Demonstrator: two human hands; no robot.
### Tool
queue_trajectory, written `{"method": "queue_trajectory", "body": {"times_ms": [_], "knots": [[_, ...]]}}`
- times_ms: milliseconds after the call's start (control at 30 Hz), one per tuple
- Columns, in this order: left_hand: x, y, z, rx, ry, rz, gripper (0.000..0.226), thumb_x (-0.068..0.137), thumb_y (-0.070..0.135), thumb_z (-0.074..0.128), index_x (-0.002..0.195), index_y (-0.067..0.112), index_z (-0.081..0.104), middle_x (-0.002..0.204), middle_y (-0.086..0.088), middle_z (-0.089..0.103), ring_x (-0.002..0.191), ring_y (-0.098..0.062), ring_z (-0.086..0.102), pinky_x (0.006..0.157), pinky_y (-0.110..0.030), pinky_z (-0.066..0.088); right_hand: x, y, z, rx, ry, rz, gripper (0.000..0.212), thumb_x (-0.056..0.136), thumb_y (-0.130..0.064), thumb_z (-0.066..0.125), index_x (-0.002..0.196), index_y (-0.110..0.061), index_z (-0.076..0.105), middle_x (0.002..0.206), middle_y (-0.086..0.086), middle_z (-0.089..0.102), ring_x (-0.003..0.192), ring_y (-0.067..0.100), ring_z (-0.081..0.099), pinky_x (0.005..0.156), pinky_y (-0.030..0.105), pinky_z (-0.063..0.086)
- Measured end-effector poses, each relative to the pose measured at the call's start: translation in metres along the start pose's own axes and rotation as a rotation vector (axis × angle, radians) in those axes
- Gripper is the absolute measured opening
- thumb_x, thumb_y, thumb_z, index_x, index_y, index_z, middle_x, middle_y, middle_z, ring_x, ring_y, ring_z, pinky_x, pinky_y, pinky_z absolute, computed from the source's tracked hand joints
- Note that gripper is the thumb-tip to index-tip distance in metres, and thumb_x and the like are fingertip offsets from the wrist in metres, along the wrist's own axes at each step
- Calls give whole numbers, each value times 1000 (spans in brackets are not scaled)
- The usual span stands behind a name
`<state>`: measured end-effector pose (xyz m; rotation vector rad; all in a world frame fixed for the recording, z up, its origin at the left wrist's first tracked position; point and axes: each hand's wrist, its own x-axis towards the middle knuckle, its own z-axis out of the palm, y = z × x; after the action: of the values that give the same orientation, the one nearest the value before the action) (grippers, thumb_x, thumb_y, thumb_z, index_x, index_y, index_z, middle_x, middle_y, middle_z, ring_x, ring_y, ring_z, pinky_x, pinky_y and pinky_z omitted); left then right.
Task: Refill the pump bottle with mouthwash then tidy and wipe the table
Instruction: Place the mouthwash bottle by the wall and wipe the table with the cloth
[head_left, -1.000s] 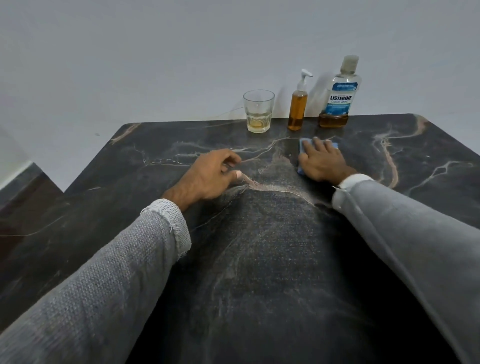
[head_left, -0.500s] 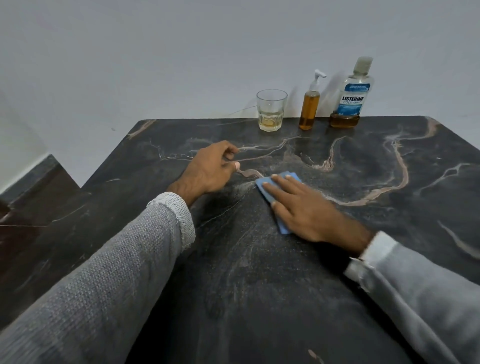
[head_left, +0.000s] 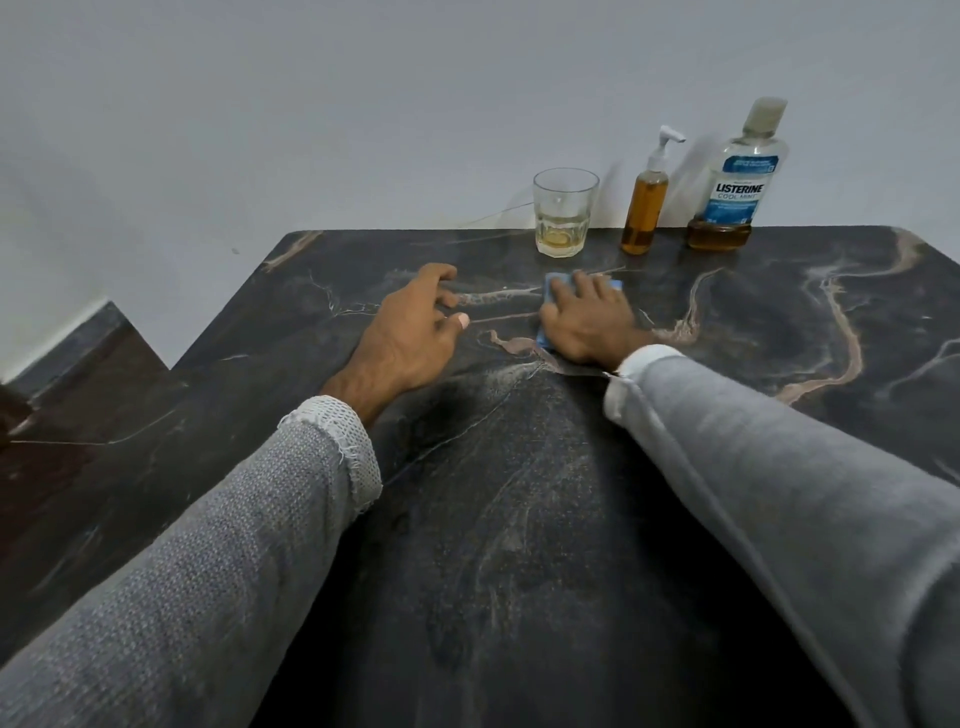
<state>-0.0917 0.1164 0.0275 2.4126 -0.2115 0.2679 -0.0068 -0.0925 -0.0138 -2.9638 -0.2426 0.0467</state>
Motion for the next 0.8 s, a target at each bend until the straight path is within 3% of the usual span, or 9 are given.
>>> {"method": "queue_trajectory", "body": {"times_ms": [200, 400, 633, 800], "knots": [[-15, 1, -6, -16, 66, -43, 50, 93, 13, 59, 140, 15, 42, 119, 1, 61, 98, -13, 59, 95, -28, 45, -37, -82, 21, -11, 38, -242, 55, 99, -44, 21, 148, -20, 24, 157, 16, 21, 144, 36, 17, 117, 49, 13], [-36, 9, -1, 11, 15, -58, 50, 93, 16, 61, 139, 17, 43, 122, 0, 61, 103, -16, 59, 93, -29, 46, -124, -86, 24, -27, 89, -428, 55, 101, -39, 29, 151, -17, 27, 157, 15, 24, 144, 33, 20, 117, 43, 13], [-51, 29, 21, 91, -108, -23, 57, 91, 28, 64, 141, 18, 39, 132, -3, 58, 116, -22, 55, 103, -41, 45, -205, -1, 11, -38, 72, -316, 56, 101, -44, 25, 154, -26, 17, 162, 3, 11, 149, 19, 5, 117, 30, -3], [-48, 42, 39, 173, -165, 34, 62, 90, 33, 64, 143, 15, 36, 141, -7, 52, 127, -25, 50, 107, -42, 41, -201, 60, -2, -46, 64, -119, 57, 100, -43, 22, 154, -25, 15, 162, 3, 11, 149, 19, 5, 120, 36, 4]]}}
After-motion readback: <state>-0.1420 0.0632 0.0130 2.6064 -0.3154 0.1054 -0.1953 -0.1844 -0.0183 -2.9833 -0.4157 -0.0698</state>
